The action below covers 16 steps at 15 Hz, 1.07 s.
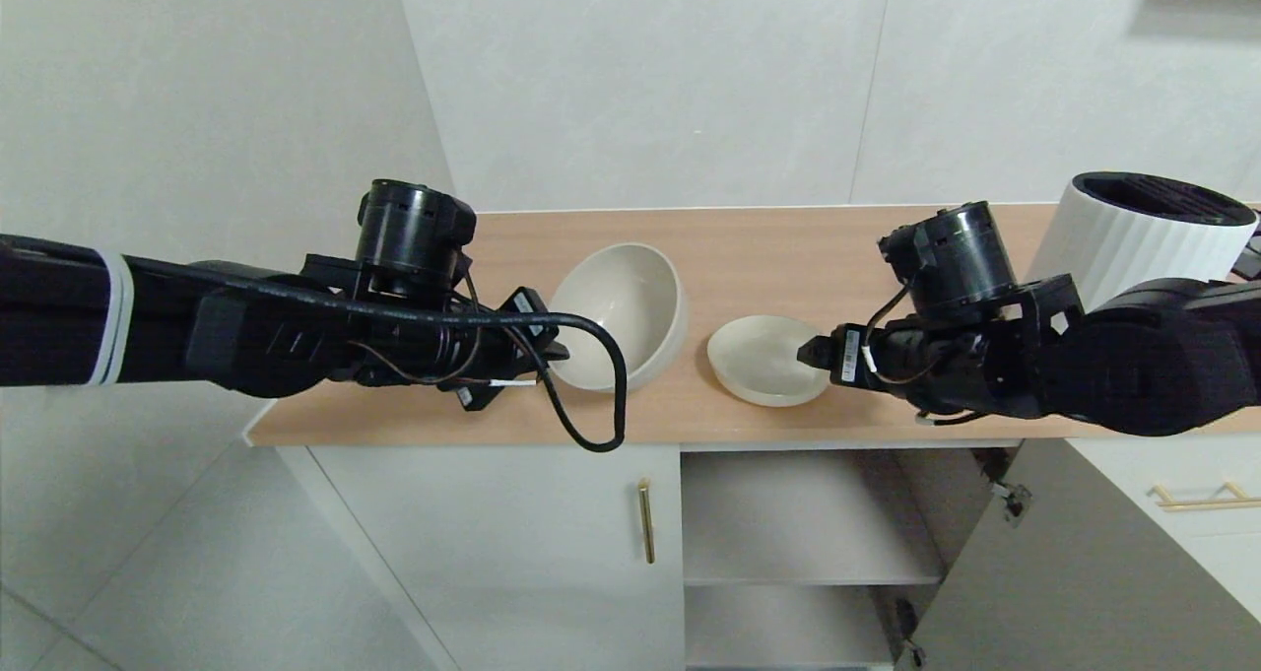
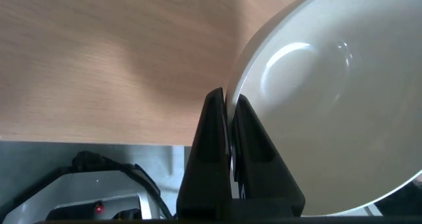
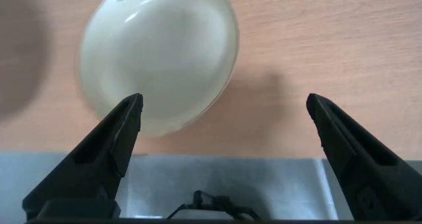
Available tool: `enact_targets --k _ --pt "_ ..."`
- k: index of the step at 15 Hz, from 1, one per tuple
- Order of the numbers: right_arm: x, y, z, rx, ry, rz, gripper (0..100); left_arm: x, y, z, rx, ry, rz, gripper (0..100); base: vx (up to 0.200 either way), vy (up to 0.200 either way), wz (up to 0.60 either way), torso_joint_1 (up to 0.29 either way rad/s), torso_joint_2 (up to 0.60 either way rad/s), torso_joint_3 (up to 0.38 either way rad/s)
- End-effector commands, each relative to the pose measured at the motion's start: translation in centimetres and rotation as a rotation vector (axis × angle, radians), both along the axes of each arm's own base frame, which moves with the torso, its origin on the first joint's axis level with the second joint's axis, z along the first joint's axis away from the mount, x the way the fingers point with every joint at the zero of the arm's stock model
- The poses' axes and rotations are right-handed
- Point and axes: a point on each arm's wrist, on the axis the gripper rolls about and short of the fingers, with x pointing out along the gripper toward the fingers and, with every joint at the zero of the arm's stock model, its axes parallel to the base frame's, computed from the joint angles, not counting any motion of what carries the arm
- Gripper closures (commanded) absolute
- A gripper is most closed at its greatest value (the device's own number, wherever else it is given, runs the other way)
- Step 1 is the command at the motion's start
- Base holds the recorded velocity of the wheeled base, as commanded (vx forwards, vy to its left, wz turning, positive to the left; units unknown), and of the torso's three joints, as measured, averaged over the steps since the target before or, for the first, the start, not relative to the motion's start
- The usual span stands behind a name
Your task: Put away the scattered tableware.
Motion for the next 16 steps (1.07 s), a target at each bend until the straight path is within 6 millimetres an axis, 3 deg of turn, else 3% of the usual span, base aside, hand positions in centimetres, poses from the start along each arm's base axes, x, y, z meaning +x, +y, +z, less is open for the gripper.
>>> enact_targets --k 1,4,12,13,16 --pt "1.7 1.0 -1.9 -0.040 0.022 -0.034 0 -0.2 0.0 0.4 -0.004 -0.009 -0.001 100 0.000 0.000 0.00 0.000 0.00 0.000" --pt "3.2 1.8 -3.3 -0.077 0.021 -0.094 0 -0.3 0.0 0.4 -0.004 -0.009 -0.003 100 0.000 0.000 0.00 0.000 0.00 0.000" --pt "3.7 1.4 -3.0 -0.053 0.011 -0.122 0 -0.7 -0.3 0.7 -0.007 -0.015 -0.015 100 0.000 0.000 0.00 0.000 0.00 0.000" --pt "3.7 1.4 -3.0 -0.053 0.012 -0.121 100 -0.6 -0.3 0.7 -0.007 -0.013 -0.015 100 0.000 0.000 0.00 0.000 0.00 0.000" --pt "3.5 1.3 -2.6 -0.045 0.004 -0.122 100 -0.7 -0.3 0.6 -0.006 -0.010 -0.016 100 0.000 0.000 0.00 0.000 0.00 0.000"
